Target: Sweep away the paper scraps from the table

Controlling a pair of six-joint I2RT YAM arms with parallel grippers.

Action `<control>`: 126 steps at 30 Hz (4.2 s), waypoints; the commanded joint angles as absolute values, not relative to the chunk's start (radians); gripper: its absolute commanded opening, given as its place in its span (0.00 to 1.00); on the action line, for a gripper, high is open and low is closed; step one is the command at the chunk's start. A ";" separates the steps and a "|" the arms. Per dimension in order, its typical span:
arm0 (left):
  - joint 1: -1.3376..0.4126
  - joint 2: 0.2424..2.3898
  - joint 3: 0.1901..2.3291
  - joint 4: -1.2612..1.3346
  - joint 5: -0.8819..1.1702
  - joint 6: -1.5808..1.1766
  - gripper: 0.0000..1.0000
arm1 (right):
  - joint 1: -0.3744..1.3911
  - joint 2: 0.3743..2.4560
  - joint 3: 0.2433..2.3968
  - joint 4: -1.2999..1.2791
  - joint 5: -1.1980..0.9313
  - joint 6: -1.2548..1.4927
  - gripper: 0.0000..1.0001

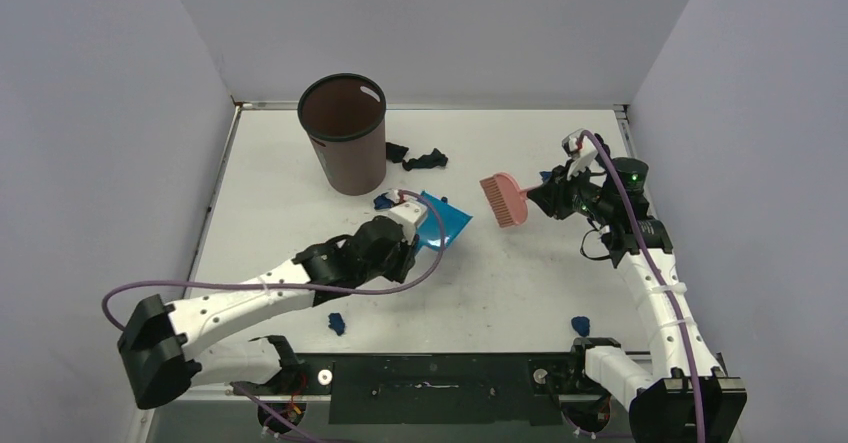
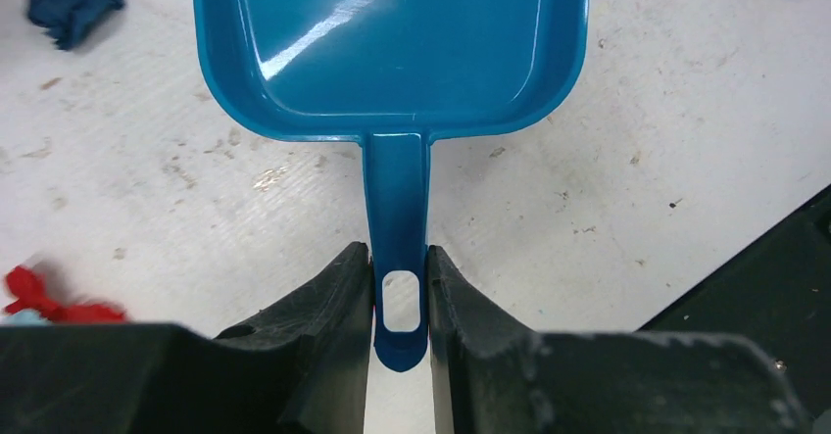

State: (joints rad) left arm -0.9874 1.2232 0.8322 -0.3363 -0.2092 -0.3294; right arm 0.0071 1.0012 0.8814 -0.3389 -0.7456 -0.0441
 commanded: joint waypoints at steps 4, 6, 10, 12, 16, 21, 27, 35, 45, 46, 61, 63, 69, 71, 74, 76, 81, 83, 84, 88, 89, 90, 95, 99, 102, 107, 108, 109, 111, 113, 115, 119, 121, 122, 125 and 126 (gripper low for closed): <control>-0.985 0.866 0.851 -0.511 -0.431 -0.334 0.00 | 0.106 1.082 0.981 -0.425 -0.831 -0.155 0.05; -0.981 0.772 0.840 -0.528 -0.494 -0.317 0.00 | 0.227 1.126 1.015 -0.470 -0.820 -0.203 0.05; -0.978 0.589 0.783 -0.547 -0.654 -0.333 0.00 | 0.418 1.235 1.108 -0.534 -0.826 -0.261 0.05; -0.977 0.498 0.738 -0.548 -0.751 -0.352 0.00 | 0.503 1.318 1.185 -0.587 -0.829 -0.314 0.05; -0.976 0.321 0.658 -0.587 -0.912 -0.387 0.00 | 0.651 1.491 1.321 -0.588 -0.804 -0.332 0.05; -0.974 0.110 0.565 -0.555 -1.003 -0.424 0.00 | 0.823 1.709 1.515 -0.484 -0.857 -0.235 0.05; -0.938 0.150 0.567 -0.525 -1.020 -0.376 0.00 | 0.890 1.899 1.562 0.004 -0.947 0.234 0.05; -0.887 0.151 0.562 -0.490 -0.953 -0.357 0.00 | 0.918 2.080 1.570 0.393 -0.723 0.812 0.05; -0.838 0.165 0.553 -0.455 -0.884 -0.329 0.00 | 0.925 2.092 1.569 0.098 -0.421 0.792 0.05; -0.834 0.165 0.552 -0.450 -0.879 -0.326 0.00 | 0.922 2.075 1.551 0.078 -0.405 0.784 0.05; -0.810 0.144 0.545 -0.427 -0.845 -0.303 0.00 | 0.550 1.676 1.155 -0.176 -0.530 0.511 0.05; -0.809 0.142 0.545 -0.423 -0.839 -0.301 0.00 | 0.500 1.626 1.132 -0.239 -0.598 0.426 0.05; -0.801 0.145 0.544 -0.414 -0.823 -0.295 0.00 | 0.455 1.465 1.132 -0.297 -0.905 0.293 0.05; -0.798 0.150 0.545 -0.412 -0.815 -0.292 0.00 | 0.490 1.435 1.153 -0.279 -0.952 0.289 0.05; -0.794 0.148 0.546 -0.413 -0.809 -0.291 0.00 | 0.567 1.458 1.204 -0.279 -0.963 0.270 0.05; -0.795 0.143 0.546 -0.415 -0.811 -0.293 0.00 | 0.626 1.503 1.231 -0.279 -0.942 0.266 0.05; -0.795 0.140 0.548 -0.423 -0.817 -0.296 0.00 | 0.786 1.652 1.359 -0.304 -0.920 0.254 0.05; -0.795 0.145 0.548 -0.425 -0.820 -0.296 0.00 | 0.830 1.727 1.426 -0.325 -0.936 0.266 0.05; -0.795 0.148 0.548 -0.425 -0.819 -0.295 0.00 | 0.849 1.759 1.452 -0.328 -0.942 0.273 0.05; -0.793 0.160 0.549 -0.425 -0.822 -0.293 0.00 | 0.924 1.886 1.535 -0.323 -0.960 0.325 0.05; -0.793 0.162 0.549 -0.425 -0.823 -0.293 0.00 | 0.940 1.911 1.552 -0.330 -0.958 0.330 0.05; -0.793 0.164 0.549 -0.425 -0.823 -0.293 0.00 | 0.954 1.934 1.568 -0.334 -0.955 0.335 0.05; -0.793 0.166 0.551 -0.425 -0.818 -0.287 0.00 | 0.967 1.984 1.606 -0.413 -0.736 0.358 0.05; -0.793 0.183 0.554 -0.422 -0.808 -0.279 0.00 | 0.873 1.960 1.556 -0.420 -0.588 0.425 0.05; -0.793 0.202 0.558 -0.421 -0.795 -0.276 0.00 | 0.784 1.933 1.492 -0.414 -0.581 0.461 0.05; -0.793 0.209 0.571 -0.403 -0.758 -0.229 0.00 | 0.651 1.850 1.374 -0.413 -0.590 0.426 0.05; -0.793 0.209 0.570 -0.391 -0.736 -0.215 0.00 | 0.623 1.830 1.356 -0.423 -0.592 0.413 0.05; -0.793 0.219 0.573 -0.386 -0.702 -0.210 0.00 | 0.596 1.808 1.343 -0.437 -0.591 0.393 0.05; -0.794 0.269 0.598 -0.396 -0.595 -0.188 0.00 | 0.544 1.756 1.318 -0.466 -0.575 0.364 0.05; -0.795 0.357 0.657 -0.438 -0.481 -0.180 0.00 | 0.476 1.695 1.311 -0.498 -0.576 0.344 0.05; -0.796 0.456 0.733 -0.502 -0.391 -0.179 0.00 | 0.421 1.661 1.330 -0.550 -0.614 0.311 0.05; -0.801 0.612 0.872 -0.620 -0.271 -0.186 0.00 | 0.296 1.643 1.431 -0.693 -0.777 0.231 0.05; -0.802 0.644 0.920 -0.666 -0.244 -0.200 0.00 | 0.225 1.636 1.451 -0.717 -0.883 0.222 0.05; -0.803 0.647 0.935 -0.683 -0.241 -0.215 0.00 | 0.196 1.635 1.457 -0.727 -0.912 0.218 0.05; -0.804 0.668 0.973 -0.748 -0.195 -0.250 0.00 | 0.133 1.658 1.519 -0.802 -0.952 0.134 0.05; -0.804 0.681 0.982 -0.772 -0.169 -0.251 0.00 | 0.125 1.674 1.559 -0.839 -0.947 0.092 0.05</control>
State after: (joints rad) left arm -0.7994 0.6643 0.9016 -0.6651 -0.2836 -0.2165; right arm 0.1677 1.6772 1.4422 -0.7074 -0.8330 0.2295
